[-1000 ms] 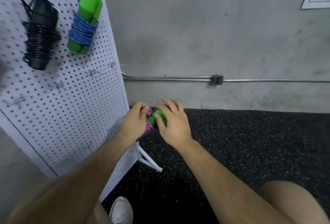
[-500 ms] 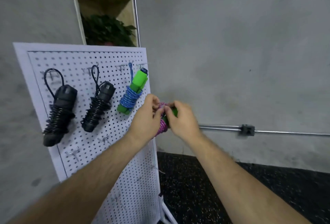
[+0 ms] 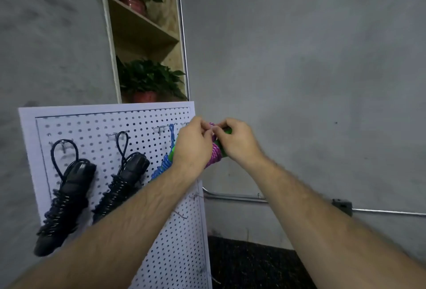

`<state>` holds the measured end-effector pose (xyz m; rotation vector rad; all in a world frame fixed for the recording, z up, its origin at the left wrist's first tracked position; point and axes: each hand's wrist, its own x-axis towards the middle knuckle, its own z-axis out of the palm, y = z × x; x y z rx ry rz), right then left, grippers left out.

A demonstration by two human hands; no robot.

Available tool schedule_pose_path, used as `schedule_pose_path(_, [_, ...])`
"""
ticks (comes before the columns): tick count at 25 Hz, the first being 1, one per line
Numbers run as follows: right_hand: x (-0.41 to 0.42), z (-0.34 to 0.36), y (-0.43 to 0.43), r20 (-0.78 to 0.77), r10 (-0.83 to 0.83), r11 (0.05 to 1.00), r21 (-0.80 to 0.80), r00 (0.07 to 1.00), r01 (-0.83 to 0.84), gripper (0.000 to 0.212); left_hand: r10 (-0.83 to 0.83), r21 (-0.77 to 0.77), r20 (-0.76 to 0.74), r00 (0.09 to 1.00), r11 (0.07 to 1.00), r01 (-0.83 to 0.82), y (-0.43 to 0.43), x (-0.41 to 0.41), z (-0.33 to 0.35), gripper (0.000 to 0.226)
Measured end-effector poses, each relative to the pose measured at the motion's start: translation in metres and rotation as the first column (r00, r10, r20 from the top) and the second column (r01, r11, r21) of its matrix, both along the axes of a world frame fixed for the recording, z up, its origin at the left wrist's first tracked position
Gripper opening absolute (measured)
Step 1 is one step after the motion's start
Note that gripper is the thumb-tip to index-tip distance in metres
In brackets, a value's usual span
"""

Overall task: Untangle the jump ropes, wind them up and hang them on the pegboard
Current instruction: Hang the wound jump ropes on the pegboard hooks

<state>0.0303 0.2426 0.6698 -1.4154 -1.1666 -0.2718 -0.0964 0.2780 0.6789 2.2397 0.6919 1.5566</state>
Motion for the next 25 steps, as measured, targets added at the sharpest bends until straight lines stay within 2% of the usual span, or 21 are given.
schedule_pose_path(7, [0.011, 0.026, 0.029, 0.001, 0.000, 0.996, -0.084, 1.000, 0.000, 0.015, 0.114, -0.137, -0.009, 0.993, 0.984, -0.114, 0.030, 0.015, 0.031, 0.003])
schedule_pose_path(10, [0.013, 0.028, 0.038, -0.009, -0.001, 0.990, -0.138, 1.000, 0.000, 0.016, 0.153, -0.137, -0.036, 0.988, 0.978, -0.156, 0.043, 0.018, 0.032, 0.007])
schedule_pose_path(15, [0.011, 0.023, 0.054, -0.061, 0.000, 0.981, -0.194, 0.998, -0.012, 0.016, 0.218, -0.040, -0.153, 0.964, 0.973, -0.227, 0.047, 0.021, 0.025, 0.011])
schedule_pose_path(18, [0.008, 0.010, 0.058, -0.046, -0.022, 0.976, -0.219, 0.999, 0.012, 0.016, 0.294, 0.079, -0.299, 0.908, 0.956, -0.283, 0.051, 0.019, 0.014, 0.017])
schedule_pose_path(22, [0.008, -0.021, 0.050, 0.020, -0.024, 0.971, -0.239, 1.000, 0.028, 0.014, 0.196, 0.118, -0.363, 0.911, 0.979, -0.164, 0.051, 0.013, -0.013, 0.019])
schedule_pose_path(25, [0.003, -0.033, 0.035, 0.008, -0.044, 0.968, -0.247, 0.999, 0.045, 0.016, 0.218, 0.202, -0.407, 0.887, 0.969, -0.145, 0.047, 0.001, -0.038, 0.024])
